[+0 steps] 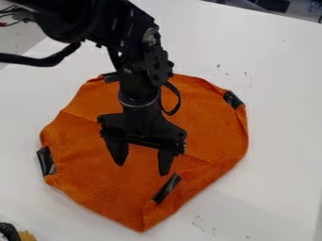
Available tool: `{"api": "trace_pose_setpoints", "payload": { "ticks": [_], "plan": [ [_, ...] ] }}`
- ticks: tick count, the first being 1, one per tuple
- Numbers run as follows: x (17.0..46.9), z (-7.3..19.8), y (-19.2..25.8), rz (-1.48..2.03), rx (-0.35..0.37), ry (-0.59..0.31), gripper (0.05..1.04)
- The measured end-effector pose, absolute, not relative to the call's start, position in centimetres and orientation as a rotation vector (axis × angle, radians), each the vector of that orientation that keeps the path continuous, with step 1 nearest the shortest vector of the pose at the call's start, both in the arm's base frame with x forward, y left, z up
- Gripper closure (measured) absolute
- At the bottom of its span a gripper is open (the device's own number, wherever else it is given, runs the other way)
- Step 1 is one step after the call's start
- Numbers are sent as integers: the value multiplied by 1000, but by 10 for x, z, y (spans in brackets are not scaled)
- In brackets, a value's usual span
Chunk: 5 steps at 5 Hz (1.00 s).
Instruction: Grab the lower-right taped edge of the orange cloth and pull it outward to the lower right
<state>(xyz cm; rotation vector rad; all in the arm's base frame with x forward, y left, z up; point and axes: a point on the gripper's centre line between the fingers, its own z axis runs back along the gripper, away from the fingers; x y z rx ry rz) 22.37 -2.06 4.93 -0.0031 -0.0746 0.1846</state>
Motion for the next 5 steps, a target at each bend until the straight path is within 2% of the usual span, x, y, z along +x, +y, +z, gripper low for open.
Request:
{"api": "trace_pose_setpoints", "payload": {
  "ticks": [1,2,3,5],
  "plan": [
    [222,44,-19,195,11,-65,83],
    [235,35,-26,210,107,-209,83],
    [237,28,-43,218,148,-244,83],
    [246,9,-65,251,69,-260,83]
  ]
}}
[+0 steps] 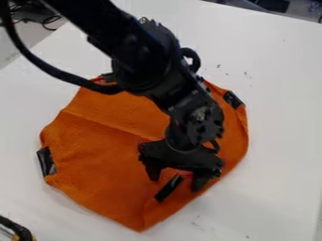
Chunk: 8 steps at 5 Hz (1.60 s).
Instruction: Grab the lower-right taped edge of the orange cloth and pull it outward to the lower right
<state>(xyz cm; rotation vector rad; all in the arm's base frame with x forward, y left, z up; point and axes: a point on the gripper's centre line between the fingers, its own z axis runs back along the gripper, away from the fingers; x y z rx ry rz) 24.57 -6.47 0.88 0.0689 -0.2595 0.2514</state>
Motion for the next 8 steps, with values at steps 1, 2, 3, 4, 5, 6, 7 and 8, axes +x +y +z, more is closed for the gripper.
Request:
{"api": "trace_pose_setpoints", "payload": {
  "ticks": [1,2,3,4,5,6,7,8],
  "plan": [
    [243,8,-66,238,51,-232,140],
    [246,7,-62,232,29,-222,426],
    [249,6,-65,214,11,-227,705],
    [250,6,-64,216,16,-230,884],
    [248,8,-62,203,67,-205,987],
    [250,21,-65,172,118,-213,1009],
    [253,35,-81,92,222,-254,1011],
    [253,42,-108,8,315,-322,990]
  ]
}}
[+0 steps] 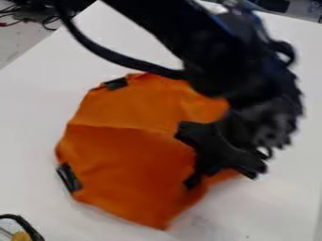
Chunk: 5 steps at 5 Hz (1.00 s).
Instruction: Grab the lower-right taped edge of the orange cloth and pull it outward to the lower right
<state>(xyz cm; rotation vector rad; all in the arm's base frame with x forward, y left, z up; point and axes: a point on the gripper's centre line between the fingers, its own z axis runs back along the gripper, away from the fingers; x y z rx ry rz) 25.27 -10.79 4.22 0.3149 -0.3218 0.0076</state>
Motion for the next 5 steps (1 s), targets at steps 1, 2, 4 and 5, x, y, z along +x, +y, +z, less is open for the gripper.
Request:
{"api": "trace_pose_setpoints", "payload": {
  "ticks": [1,2,4,5],
  "plan": [
    [244,27,-128,53,329,-343,844],
    [236,12,-144,122,262,-329,546],
    [233,14,-155,135,229,-319,66],
    [232,19,-159,142,220,-300,73]
  ]
}}
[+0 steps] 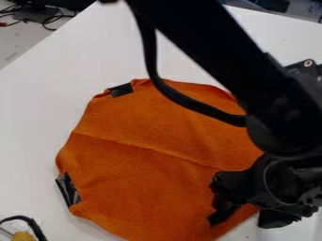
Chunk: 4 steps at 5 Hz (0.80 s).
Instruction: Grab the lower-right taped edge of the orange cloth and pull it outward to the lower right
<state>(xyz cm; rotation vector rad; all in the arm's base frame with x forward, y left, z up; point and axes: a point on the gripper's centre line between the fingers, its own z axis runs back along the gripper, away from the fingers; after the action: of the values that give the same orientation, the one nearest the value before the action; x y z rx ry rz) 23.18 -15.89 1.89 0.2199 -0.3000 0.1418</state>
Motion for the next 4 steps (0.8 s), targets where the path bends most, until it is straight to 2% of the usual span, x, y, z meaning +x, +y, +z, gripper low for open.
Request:
{"api": "trace_pose_setpoints", "payload": {
  "ticks": [2,3,4],
  "plan": [
    [228,29,-177,196,96,-245,77],
    [233,27,-188,249,-28,-222,77],
    [237,22,-192,260,-83,-211,77]
  ]
}}
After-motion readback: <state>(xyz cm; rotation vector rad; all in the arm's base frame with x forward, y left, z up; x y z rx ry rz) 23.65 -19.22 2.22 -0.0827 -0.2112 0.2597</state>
